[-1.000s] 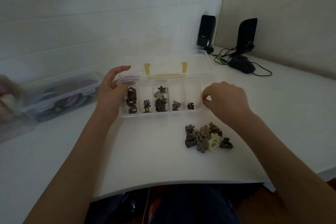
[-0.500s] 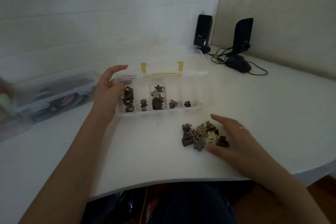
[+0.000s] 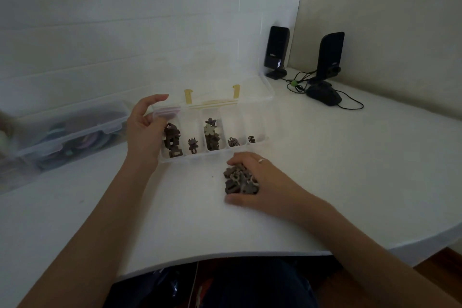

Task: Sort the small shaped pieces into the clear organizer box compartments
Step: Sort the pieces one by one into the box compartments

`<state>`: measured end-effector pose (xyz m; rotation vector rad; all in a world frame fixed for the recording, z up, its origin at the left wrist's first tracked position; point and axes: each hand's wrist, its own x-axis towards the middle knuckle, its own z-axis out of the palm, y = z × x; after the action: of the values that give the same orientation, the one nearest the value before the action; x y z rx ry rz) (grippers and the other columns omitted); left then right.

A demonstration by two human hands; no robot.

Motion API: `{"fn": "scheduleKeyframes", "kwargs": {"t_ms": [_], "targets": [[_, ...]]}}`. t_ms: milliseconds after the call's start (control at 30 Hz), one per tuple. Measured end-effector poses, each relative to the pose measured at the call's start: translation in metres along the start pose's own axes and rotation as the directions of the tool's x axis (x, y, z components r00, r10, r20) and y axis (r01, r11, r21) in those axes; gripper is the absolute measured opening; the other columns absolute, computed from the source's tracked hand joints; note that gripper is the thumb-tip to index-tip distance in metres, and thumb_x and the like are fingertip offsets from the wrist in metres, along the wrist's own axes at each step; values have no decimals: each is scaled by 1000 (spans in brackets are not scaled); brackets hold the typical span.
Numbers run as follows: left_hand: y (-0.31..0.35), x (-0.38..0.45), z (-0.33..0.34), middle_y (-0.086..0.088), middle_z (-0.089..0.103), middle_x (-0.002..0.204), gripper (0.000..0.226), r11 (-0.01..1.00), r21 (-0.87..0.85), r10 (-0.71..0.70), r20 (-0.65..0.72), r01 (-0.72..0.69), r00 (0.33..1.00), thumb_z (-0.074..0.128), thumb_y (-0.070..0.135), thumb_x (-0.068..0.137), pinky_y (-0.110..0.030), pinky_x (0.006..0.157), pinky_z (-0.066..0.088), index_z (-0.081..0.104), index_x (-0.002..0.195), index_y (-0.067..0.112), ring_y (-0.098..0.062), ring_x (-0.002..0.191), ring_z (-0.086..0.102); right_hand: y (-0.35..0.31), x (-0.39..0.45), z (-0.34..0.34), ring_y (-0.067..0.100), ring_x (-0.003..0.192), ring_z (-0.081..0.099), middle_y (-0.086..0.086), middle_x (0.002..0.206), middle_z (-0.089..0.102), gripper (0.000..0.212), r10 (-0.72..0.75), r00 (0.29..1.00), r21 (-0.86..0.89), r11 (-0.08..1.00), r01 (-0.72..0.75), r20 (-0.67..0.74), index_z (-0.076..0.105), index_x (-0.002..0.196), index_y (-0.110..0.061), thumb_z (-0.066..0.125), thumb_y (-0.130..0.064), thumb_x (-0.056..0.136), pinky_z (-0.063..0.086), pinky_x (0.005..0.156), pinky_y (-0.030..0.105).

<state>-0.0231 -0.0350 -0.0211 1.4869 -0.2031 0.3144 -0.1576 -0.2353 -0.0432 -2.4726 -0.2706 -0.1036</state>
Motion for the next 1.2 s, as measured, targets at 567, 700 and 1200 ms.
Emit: {"fn": "scheduleKeyframes", "kwargs": {"t_ms": [567,700,1200], "targets": [[-4,3,1,7,62,64,46,998,59,17,-46,-14,999,51,-7,83,-34,57,41,64,100,34,-26,65,48,45,45,-31,-4,111,49,-14,120,55,34,-195,958,57,981,187,212,58,123,-26,52,-10,93,33,95,4],[-1,1,4,11,61,59,45,995,97,23,-55,-17,998,48,-8,82,-29,54,42,62,106,28,-21,59,49,46,46,-28,-1,97,63,-6,107,66,24,-154,980,305,946,109,126,66,104,-20,64,-6,85,46,85,10],[3,-5,3,11,63,63,34,991,83,106,-26,-104,994,55,-5,84,-21,51,47,60,96,27,-6,56,57,35,40,-35,24,53,66,15,105,70,22,-152,988,758,641,126,-36,54,83,-7,68,-1,67,54,52,28]]}}
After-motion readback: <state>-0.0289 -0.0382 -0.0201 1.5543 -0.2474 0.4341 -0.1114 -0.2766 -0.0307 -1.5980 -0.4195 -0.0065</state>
